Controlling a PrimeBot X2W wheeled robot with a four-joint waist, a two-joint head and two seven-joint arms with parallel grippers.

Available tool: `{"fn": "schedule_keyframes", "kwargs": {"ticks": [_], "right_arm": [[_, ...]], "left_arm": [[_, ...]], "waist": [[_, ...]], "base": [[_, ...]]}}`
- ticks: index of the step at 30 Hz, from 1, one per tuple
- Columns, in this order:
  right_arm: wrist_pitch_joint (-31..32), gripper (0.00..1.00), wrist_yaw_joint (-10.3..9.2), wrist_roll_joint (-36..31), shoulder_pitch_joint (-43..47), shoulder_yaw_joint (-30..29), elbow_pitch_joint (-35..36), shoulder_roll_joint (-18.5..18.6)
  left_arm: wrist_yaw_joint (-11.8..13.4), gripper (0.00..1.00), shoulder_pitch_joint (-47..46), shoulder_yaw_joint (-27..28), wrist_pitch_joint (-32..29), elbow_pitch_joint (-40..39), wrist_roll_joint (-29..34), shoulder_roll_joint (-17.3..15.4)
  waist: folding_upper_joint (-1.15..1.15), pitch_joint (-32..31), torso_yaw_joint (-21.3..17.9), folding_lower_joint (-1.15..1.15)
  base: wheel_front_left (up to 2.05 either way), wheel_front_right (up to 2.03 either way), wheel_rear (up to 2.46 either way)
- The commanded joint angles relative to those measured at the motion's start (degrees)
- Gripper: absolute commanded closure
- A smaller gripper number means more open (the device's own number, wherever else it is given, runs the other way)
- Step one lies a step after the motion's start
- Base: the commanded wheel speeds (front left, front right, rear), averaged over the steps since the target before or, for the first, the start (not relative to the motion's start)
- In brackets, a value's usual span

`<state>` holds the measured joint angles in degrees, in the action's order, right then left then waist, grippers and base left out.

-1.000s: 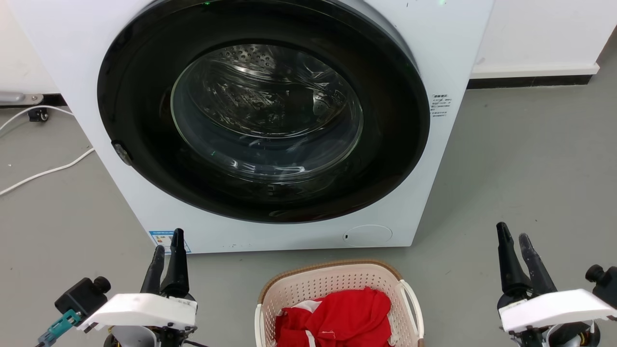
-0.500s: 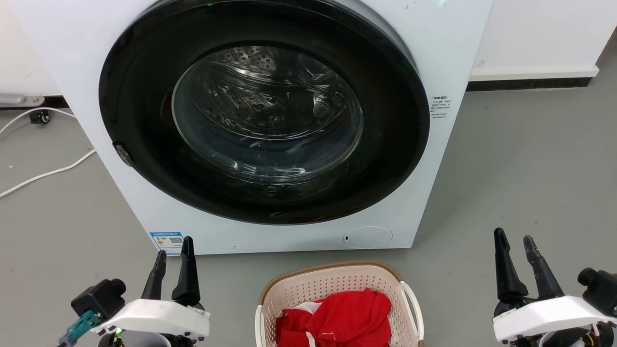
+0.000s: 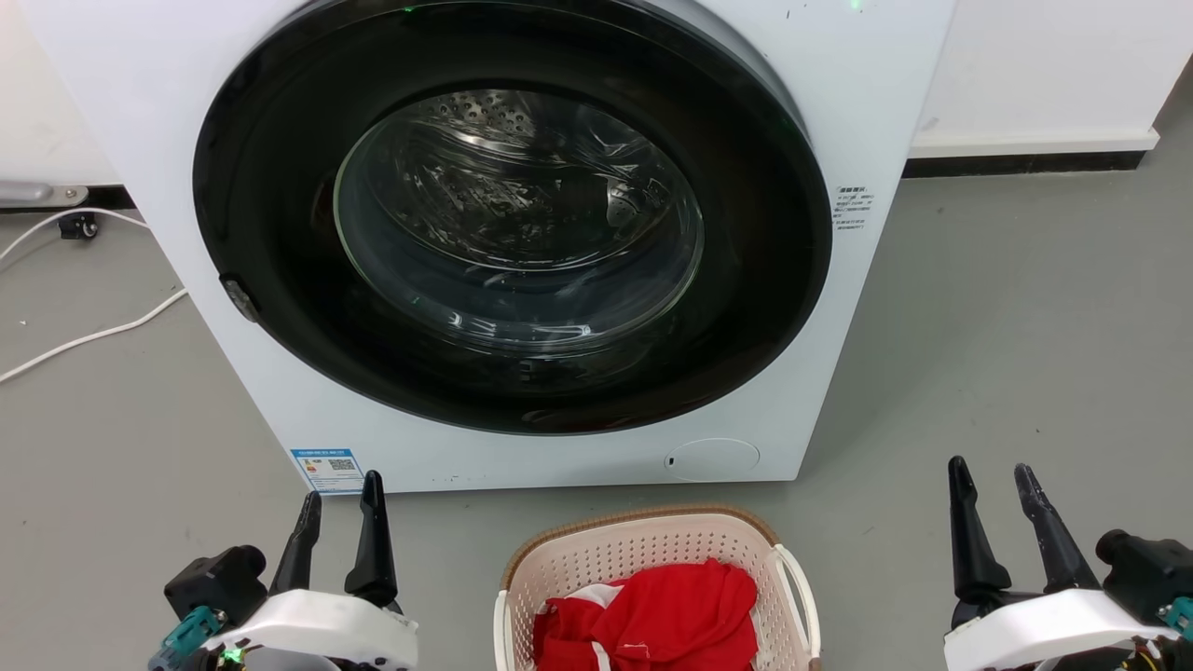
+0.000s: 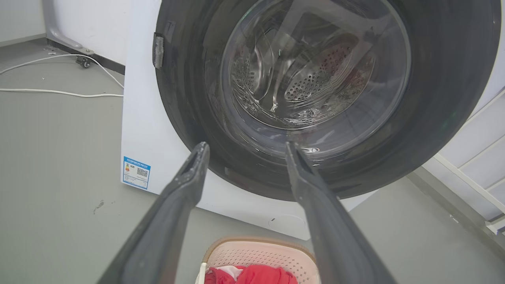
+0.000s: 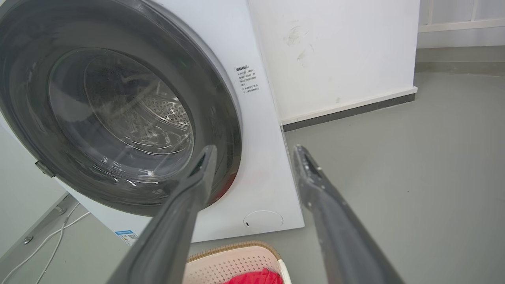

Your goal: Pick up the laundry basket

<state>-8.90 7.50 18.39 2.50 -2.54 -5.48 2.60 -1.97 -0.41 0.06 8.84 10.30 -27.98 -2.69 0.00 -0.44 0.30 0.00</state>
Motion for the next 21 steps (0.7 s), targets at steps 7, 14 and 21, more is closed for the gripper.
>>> {"fn": "schedule_keyframes", "kwargs": {"ticks": [7,14,21], "right_arm": [[-1.3,0.0,-0.02,-3.7,0.7,0.6,1.4,0.3],[-2.3,0.0,-0.02,-7.1,1.2,0.9,2.0,0.3],[-3.2,0.0,-0.02,-10.6,1.8,1.0,2.0,0.4]], "left_arm": [[0.5,0.0,0.4,-0.4,1.4,-0.3,4.8,-0.2],[0.7,0.0,0.8,-0.7,2.3,-0.2,8.7,-0.2],[0.9,0.0,1.1,-1.0,3.2,0.0,12.3,-0.2]], "waist": [[0.0,0.0,0.2,0.0],[0.0,0.0,0.1,0.0],[0.0,0.1,0.1,0.0]], "base": [[0.0,0.0,0.0],[0.0,0.0,0.0],[0.0,0.0,0.0]]}}
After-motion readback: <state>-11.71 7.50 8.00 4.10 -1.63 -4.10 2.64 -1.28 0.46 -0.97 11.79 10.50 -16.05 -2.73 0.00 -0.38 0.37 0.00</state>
